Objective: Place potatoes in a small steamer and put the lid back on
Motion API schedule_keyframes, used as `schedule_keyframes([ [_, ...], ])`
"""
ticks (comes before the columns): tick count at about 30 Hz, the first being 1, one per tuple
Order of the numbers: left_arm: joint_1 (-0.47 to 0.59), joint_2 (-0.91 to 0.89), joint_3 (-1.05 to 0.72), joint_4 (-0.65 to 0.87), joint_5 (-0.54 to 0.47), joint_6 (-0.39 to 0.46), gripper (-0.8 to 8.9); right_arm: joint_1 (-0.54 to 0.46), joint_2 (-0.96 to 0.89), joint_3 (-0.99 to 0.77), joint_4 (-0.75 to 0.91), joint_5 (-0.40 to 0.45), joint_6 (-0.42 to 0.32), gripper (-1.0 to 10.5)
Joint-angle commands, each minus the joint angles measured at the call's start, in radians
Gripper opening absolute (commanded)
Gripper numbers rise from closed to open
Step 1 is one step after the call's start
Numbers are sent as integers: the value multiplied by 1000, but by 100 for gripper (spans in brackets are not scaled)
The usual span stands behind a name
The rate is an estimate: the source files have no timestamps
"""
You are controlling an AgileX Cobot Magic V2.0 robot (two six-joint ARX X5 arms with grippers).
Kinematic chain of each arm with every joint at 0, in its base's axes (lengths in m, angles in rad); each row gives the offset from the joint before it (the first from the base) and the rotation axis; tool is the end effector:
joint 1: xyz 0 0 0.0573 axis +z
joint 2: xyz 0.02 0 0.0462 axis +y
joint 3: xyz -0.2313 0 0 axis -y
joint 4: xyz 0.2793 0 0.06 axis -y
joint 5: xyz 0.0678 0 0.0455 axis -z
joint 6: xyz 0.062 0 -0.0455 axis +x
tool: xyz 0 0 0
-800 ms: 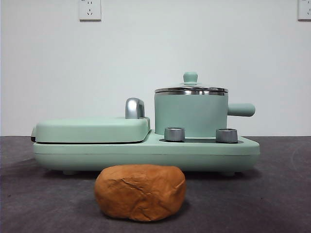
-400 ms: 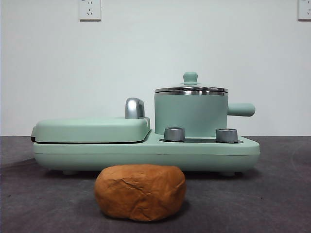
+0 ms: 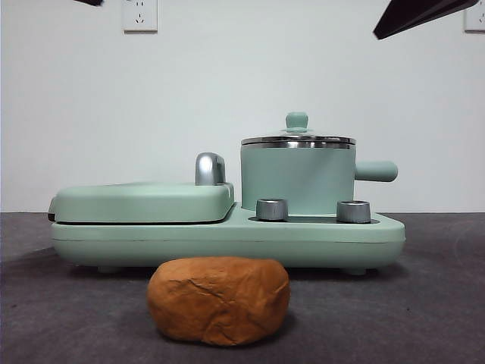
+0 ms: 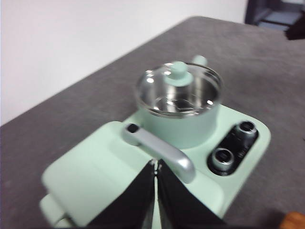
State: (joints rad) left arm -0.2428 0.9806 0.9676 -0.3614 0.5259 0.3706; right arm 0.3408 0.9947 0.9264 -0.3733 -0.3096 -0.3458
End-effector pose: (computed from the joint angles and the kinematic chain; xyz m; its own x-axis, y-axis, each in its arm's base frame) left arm 0.2685 -0.0986 0.3076 0.6607 -0.6808 -0.3163 0.7451 0.6460 0.1660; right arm 0.2684 0.1152 0.2841 0.7097 0.5750 -0.4071 -0.6803 0.7095 -0.1839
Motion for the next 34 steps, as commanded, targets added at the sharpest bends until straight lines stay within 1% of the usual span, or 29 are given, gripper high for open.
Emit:
schedule_keyframes([
  [1,-31,11,26,8,-2,37,133,15,6,18,6,5,-35,122],
  [3,-48,11,26,9,-2,36,197,21,4,18,6,16,-34,263],
  [4,-55,11,26,9,-2,36,195,23,3,18,6,32,-34,295],
  [6,-67,11,25,9,-2,32,196,29,4,18,4,52,-34,319],
  [8,-78,11,26,10,-2,33,197,31,4,18,4,52,-32,319],
  [9,-84,11,26,11,-2,33,215,31,4,18,4,52,-32,319],
  [11,-93,14,26,18,-3,32,297,31,4,18,4,52,-32,319],
  [12,-97,16,25,19,-4,32,323,31,4,18,4,52,-32,319],
  [15,-107,28,26,35,-20,32,320,31,4,18,4,52,-32,319],
  [17,-114,45,26,72,-33,24,320,31,4,18,4,52,-31,319],
  [22,-149,134,26,257,-80,-69,320,31,4,18,5,51,-28,318],
  [26,-181,242,35,394,-110,-108,320,31,4,18,5,51,-20,318],
  [28,-198,304,59,414,-119,-114,320,31,4,18,5,52,-19,318],
  [34,-239,502,191,414,-119,-129,320,31,4,18,5,48,27,318],
])
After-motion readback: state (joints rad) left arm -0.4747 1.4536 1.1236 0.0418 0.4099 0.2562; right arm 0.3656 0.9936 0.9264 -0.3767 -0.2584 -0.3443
